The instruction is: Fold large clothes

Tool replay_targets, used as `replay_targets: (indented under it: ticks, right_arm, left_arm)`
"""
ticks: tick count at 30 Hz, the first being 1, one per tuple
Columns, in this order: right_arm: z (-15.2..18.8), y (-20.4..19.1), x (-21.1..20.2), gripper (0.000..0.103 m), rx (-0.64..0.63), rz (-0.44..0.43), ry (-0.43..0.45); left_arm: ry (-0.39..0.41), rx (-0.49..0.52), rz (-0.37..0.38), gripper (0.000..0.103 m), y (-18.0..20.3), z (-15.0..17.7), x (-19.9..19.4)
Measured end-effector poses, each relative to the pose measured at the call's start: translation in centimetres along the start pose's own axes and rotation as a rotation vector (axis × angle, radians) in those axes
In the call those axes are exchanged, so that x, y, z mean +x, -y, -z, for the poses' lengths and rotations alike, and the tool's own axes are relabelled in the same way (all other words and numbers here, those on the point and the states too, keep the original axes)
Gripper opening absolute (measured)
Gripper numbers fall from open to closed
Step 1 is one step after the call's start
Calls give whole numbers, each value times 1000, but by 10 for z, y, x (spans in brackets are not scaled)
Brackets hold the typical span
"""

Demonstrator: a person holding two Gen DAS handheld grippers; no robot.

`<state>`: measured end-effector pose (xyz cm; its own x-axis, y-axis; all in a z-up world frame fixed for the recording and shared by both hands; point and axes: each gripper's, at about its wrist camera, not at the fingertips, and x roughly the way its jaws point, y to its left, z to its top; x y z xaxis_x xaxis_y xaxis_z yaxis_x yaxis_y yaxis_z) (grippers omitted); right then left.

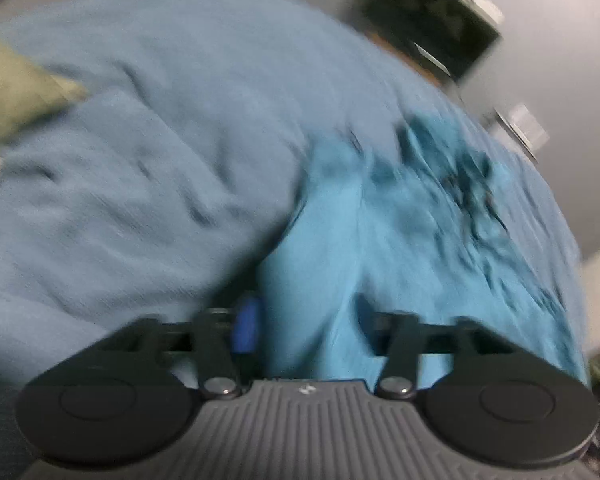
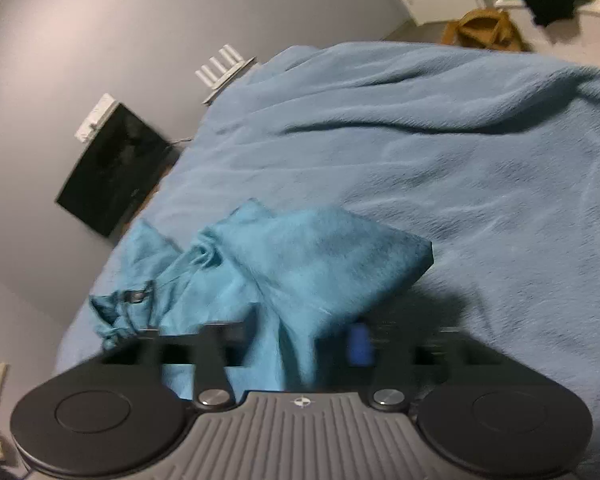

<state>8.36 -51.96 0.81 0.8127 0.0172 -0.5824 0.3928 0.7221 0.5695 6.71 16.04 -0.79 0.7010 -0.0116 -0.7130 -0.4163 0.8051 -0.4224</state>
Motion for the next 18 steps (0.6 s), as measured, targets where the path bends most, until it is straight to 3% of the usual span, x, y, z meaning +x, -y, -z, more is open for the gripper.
replay_targets:
  ticks: [1,2,6,14,18]
  right_arm:
    - [2,-1,-1,83,2,15,18]
    - [3,-2,-4,85,5,29,40]
    - [4,-9,-6,85,-39,52,80]
    - [22,-56,-20,88,-343,178,265]
    - [23,-73,-24,87,-454,170,331]
  left_arm:
    - [38,-6,-13,73,0,-1,-5]
    - [67,-8,-18,73,-1,-3,-7]
    - [98,32,14,73,9,-7,-5]
    - [84,252,89,73,67,2,26]
    - [71,288,103,73,83,2,48]
